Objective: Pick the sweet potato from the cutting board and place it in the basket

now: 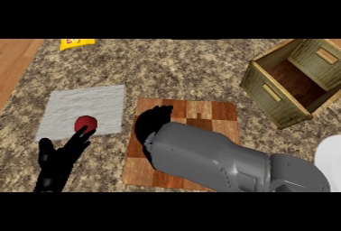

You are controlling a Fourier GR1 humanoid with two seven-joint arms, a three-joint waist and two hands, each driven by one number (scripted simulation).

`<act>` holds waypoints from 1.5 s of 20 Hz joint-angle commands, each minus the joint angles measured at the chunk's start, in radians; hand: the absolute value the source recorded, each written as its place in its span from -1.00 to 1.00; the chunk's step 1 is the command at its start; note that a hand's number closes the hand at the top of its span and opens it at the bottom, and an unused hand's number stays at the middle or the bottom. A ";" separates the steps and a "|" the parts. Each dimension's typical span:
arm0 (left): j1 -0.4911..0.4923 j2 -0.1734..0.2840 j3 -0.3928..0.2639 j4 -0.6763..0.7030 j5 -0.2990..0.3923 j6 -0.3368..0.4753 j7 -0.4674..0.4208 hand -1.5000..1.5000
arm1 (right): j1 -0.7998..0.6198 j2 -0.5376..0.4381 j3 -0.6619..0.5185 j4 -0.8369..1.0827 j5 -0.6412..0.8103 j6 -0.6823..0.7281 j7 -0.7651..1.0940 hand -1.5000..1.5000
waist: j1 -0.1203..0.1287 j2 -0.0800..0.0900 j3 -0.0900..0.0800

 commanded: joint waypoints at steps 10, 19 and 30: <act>0.013 -0.025 0.003 0.028 -0.025 0.017 0.058 0.00 | 0.089 0.011 0.018 0.054 0.021 0.089 0.144 -1.00 | -0.007 0.004 -0.010; -0.018 -0.030 0.049 0.084 -0.016 -0.031 0.042 0.00 | 0.176 0.005 0.038 0.069 0.129 0.038 0.070 -1.00 | -0.010 0.007 -0.010; 0.041 -0.055 0.034 0.032 -0.046 -0.028 0.048 0.00 | 0.186 -0.019 0.053 0.056 0.232 0.119 -0.031 1.00 | 0.000 0.007 -0.009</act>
